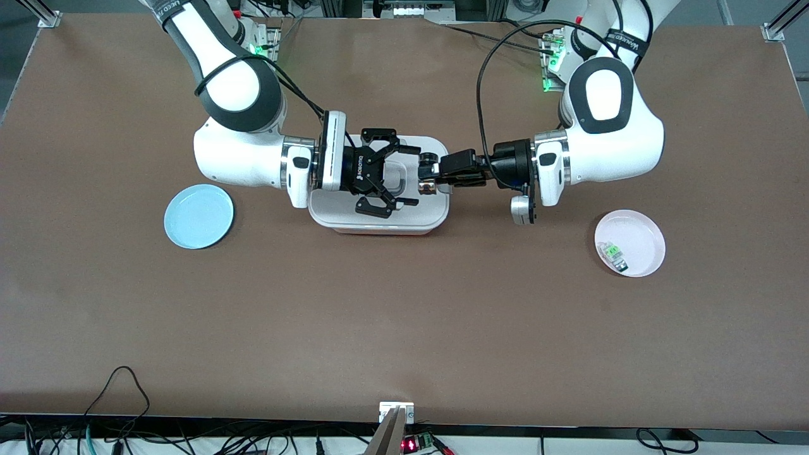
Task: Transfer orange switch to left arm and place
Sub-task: 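Grasp the switch with the left gripper while the right gripper opens, then carry the switch to the pink plate while the right gripper withdraws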
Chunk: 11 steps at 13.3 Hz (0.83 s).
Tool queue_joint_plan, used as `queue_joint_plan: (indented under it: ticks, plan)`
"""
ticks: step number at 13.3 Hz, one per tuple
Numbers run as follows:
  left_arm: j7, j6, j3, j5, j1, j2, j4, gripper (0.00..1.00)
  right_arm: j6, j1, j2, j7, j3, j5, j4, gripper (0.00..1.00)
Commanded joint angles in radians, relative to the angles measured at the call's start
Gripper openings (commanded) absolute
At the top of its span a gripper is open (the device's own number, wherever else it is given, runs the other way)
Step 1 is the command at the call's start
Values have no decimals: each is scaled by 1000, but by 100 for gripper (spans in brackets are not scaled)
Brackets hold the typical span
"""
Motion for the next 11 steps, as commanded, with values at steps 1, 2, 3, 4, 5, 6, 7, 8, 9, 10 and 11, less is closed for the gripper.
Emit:
queue_joint_plan:
  ticks: [1, 2, 3, 4, 5, 6, 7, 8, 9, 10, 11]
  plan:
    - [7, -52, -1, 113, 32, -3, 26, 8, -1, -19, -19, 3, 4, -4, -29, 100]
    - [7, -78, -1, 186, 35, 0, 41, 8, -4, -27, -26, 3, 4, -25, -41, 100]
    - [8, -97, 0, 245, 39, 0, 49, 8, -4, -36, -37, 4, 5, -46, -61, 100]
    - [8, -123, 0, 291, 51, 2, 63, 8, -6, -42, -48, 6, 4, -56, -78, 100]
    - [8, -147, 0, 336, 58, 3, 69, 8, -6, -51, -56, 10, 4, -77, -92, 100]
    - [16, -158, 0, 379, 68, 3, 69, 8, -6, -64, -65, 25, 4, -115, -107, 100]
    - [40, -176, 0, 409, 81, 3, 69, 9, -7, -79, -75, 53, 4, -167, -124, 100]
    - [71, -202, 0, 437, 88, 9, 71, 9, -9, -94, -86, 82, 4, -233, -139, 100]
    - [109, -218, 0, 486, 108, 18, 72, 9, -32, -114, -89, 119, 4, -298, -141, 100]
    - [158, -235, 0, 543, 131, 31, 75, 9, -65, -139, -89, 166, 2, -362, -141, 100]
    - [201, -255, -1, 569, 153, 48, 77, 9, -93, -168, -91, 230, 2, -434, -141, 100]
